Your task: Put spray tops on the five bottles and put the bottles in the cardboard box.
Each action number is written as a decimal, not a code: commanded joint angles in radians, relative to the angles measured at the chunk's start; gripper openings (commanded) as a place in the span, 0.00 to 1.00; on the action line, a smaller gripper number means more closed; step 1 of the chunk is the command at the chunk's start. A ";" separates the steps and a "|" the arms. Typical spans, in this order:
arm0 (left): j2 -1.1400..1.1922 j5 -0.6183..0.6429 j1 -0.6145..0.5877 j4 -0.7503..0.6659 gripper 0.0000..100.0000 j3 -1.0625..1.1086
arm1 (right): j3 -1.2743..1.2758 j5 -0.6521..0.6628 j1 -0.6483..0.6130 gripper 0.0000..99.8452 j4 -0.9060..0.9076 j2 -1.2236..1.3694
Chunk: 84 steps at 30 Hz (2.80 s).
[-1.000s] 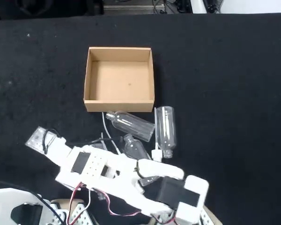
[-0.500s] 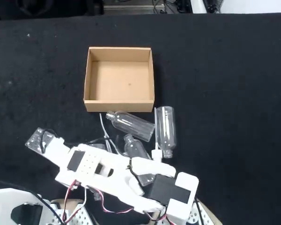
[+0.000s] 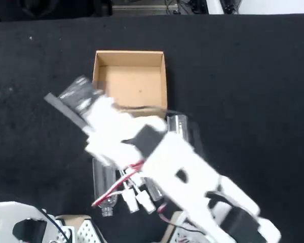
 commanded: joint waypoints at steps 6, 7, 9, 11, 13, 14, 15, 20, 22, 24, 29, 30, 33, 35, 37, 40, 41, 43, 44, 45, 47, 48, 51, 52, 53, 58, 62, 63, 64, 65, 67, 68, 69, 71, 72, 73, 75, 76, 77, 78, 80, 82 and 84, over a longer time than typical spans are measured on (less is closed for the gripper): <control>-0.580 0.051 0.202 -0.097 0.03 0.458 | 0.024 0.008 0.379 0.01 0.140 -0.294; -0.654 0.081 0.237 -0.143 0.03 0.541 | 0.024 0.011 0.425 0.01 0.153 -0.312; -0.799 0.135 0.335 -0.232 0.03 0.702 | 0.025 0.052 0.531 0.01 0.186 -0.337; -0.944 0.183 0.460 -0.318 0.03 0.852 | 0.042 0.112 0.660 0.01 0.206 -0.338; -1.082 0.245 0.596 -0.405 0.03 0.983 | 0.101 0.157 0.806 0.01 0.198 -0.338; -1.146 0.281 0.659 -0.454 0.03 1.041 | 0.140 0.173 0.876 0.01 0.176 -0.338; -1.209 0.321 0.719 -0.506 0.03 1.101 | 0.183 0.193 0.944 0.01 0.153 -0.338; -1.473 0.471 0.943 -0.810 0.03 1.392 | 0.383 0.278 1.200 0.01 0.002 -0.338; -1.548 0.483 1.018 -0.951 0.03 1.509 | 0.455 0.299 1.254 0.01 -0.058 -0.338; -1.602 0.485 1.089 -1.099 0.03 1.632 | 0.516 0.304 1.289 0.01 -0.110 -0.338; -1.715 0.491 1.167 -1.407 0.03 1.913 | 0.634 0.296 1.349 0.01 -0.207 -0.337; -1.740 0.493 1.167 -1.438 0.03 1.959 | 0.654 0.293 1.367 0.01 -0.227 -0.337; -1.814 0.493 1.162 -1.502 0.03 2.058 | 0.697 0.192 1.421 0.01 -0.299 -0.337; -1.870 0.493 1.161 -1.513 0.03 2.106 | 0.716 0.104 1.432 0.01 -0.330 -0.337; -1.915 0.493 1.165 -1.475 0.03 2.115 | 0.733 0.003 1.432 0.01 -0.353 -0.337; -1.976 0.493 1.162 -1.346 0.03 2.115 | 0.756 -0.130 1.432 0.02 -0.376 -0.337; -1.992 0.493 1.162 -1.309 0.03 2.115 | 0.760 -0.158 1.432 0.04 -0.381 -0.337; -2.018 0.493 1.162 -1.243 0.03 2.112 | 0.782 -0.193 1.444 0.11 -0.405 -0.337; -2.033 0.493 1.162 -1.214 0.03 2.112 | 0.800 -0.204 1.455 0.15 -0.411 -0.337; -2.044 0.493 1.162 -1.191 0.03 2.111 | 0.817 -0.201 1.459 0.19 -0.416 -0.337; -2.059 0.493 1.162 -1.158 0.03 2.111 | 0.840 -0.184 1.452 0.26 -0.416 -0.337; -2.065 0.493 1.162 -1.145 0.03 2.109 | 0.846 -0.164 1.452 0.28 -0.414 -0.337; -2.071 0.493 1.162 -1.126 0.03 2.109 | 0.843 -0.066 1.461 0.30 -0.371 -0.344; -2.070 0.493 1.162 -1.125 0.03 2.109 | 0.825 -0.023 1.461 0.30 -0.331 -0.344; -2.067 0.493 1.162 -1.125 0.03 2.109 | 0.799 0.032 1.458 0.30 -0.279 -0.344; -2.062 0.493 1.164 -1.117 0.03 2.109 | 0.674 0.486 1.462 0.22 -0.072 -0.343; -2.071 0.493 1.164 -1.089 0.03 2.109 | 0.654 0.951 1.481 0.19 -0.087 -0.343; -2.071 0.493 1.164 -1.089 0.03 2.109 | 0.650 1.049 1.494 0.20 -0.092 -0.343; -2.071 0.493 1.164 -1.089 0.03 2.109 | 0.639 1.154 1.517 0.21 -0.095 -0.343; -2.071 0.493 1.164 -1.089 0.03 2.109 | 0.627 1.258 1.550 0.23 -0.098 -0.340; -2.071 0.493 1.164 -1.091 0.03 2.109 | 0.596 1.444 1.626 0.29 -0.104 -0.337; -2.071 0.493 1.164 -1.091 0.03 2.109 | 0.584 1.522 1.660 0.32 -0.104 -0.337; -2.071 0.493 1.165 -1.091 0.03 2.109 | 0.582 1.597 1.689 0.35 -0.104 -0.335; -2.071 0.493 1.168 -1.091 0.03 2.109 | 0.604 1.722 1.729 0.39 -0.129 -0.335; -2.071 0.493 1.168 -1.091 0.03 2.109 | 0.625 1.774 1.741 0.39 -0.164 -0.335; -2.071 0.493 1.168 -1.091 0.03 2.109 | 0.653 1.814 1.749 0.38 -0.210 -0.335; -2.071 0.493 1.167 -1.091 0.03 2.109 | 0.719 1.864 1.751 0.37 -0.330 -0.335; -2.071 0.493 1.165 -1.091 0.03 2.109 | 0.756 1.883 1.749 0.37 -0.390 -0.335; -2.071 0.493 1.164 -1.091 0.03 2.109 | 0.788 1.907 1.749 0.37 -0.436 -0.335; -2.071 0.493 1.164 -1.091 0.03 2.109 | 0.817 1.938 1.749 0.37 -0.470 -0.335; -2.071 0.493 1.164 -1.091 0.03 2.109 | 0.865 2.027 1.751 0.37 -0.503 -0.335; -2.071 0.493 1.164 -1.091 0.03 2.109 | 0.892 2.111 1.757 0.37 -0.512 -0.335; -2.071 0.493 1.164 -1.091 0.03 2.109 | 0.908 2.163 1.754 0.37 -0.514 -0.335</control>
